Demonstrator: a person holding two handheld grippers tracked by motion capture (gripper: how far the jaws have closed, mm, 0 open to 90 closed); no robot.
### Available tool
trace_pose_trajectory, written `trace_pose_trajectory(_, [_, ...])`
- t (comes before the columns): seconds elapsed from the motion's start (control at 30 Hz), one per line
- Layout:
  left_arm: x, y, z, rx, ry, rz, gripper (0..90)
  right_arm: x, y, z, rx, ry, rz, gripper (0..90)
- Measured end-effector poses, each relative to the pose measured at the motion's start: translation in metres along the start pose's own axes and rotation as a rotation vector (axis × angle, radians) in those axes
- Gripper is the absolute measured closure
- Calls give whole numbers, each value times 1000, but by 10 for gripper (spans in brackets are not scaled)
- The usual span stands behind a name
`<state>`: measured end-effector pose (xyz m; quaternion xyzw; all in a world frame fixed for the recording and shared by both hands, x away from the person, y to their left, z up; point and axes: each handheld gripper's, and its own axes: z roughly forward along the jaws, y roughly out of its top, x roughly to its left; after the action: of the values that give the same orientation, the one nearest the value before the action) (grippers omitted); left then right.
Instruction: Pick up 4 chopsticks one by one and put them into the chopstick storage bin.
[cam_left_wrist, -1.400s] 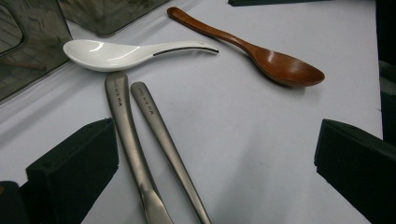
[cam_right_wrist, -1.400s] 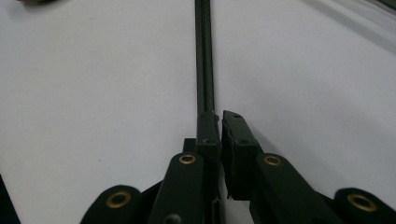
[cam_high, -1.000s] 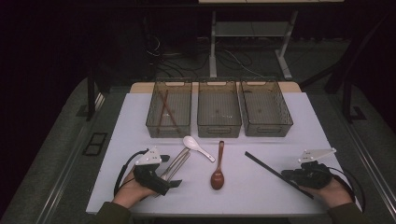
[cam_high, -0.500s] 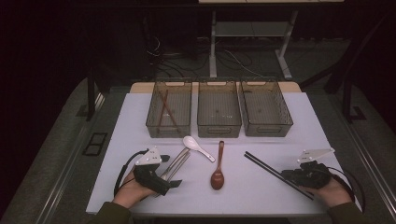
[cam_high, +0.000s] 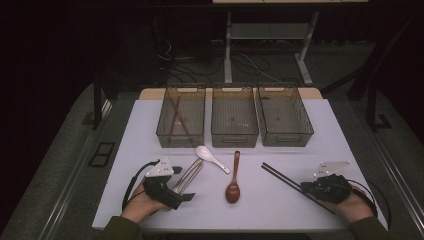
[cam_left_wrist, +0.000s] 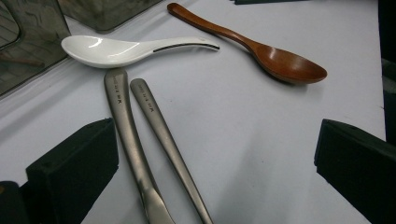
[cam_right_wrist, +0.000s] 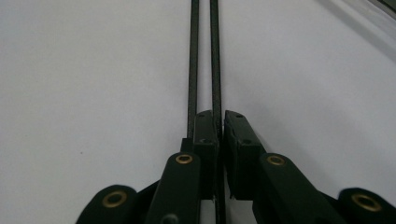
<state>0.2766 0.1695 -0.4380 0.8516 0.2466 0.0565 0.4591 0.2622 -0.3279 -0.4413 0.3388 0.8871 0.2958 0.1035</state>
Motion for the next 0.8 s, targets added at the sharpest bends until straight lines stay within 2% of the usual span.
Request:
trace_pose_trajectory(0.07, [0, 0, 0, 0, 1, 1, 0, 1, 2, 0, 7, 4, -3, 819])
trace_pose_trajectory(0.13, [0, 0, 0, 2, 3, -1, 0, -1, 4, 2, -8, 31, 4, 790])
trace_pose_trajectory(0.43, [0, 0, 0, 1, 0, 2, 0, 0, 7, 6, -9, 16, -3, 857])
trace_pose_trajectory(0.63, [0, 0, 0, 2, 0, 3, 0, 3, 8, 6, -5, 3, -4, 864])
trace_pose_trajectory(0.8, [0, 0, -1, -3, 0, 2, 0, 1, 8, 5, -7, 12, 4, 864])
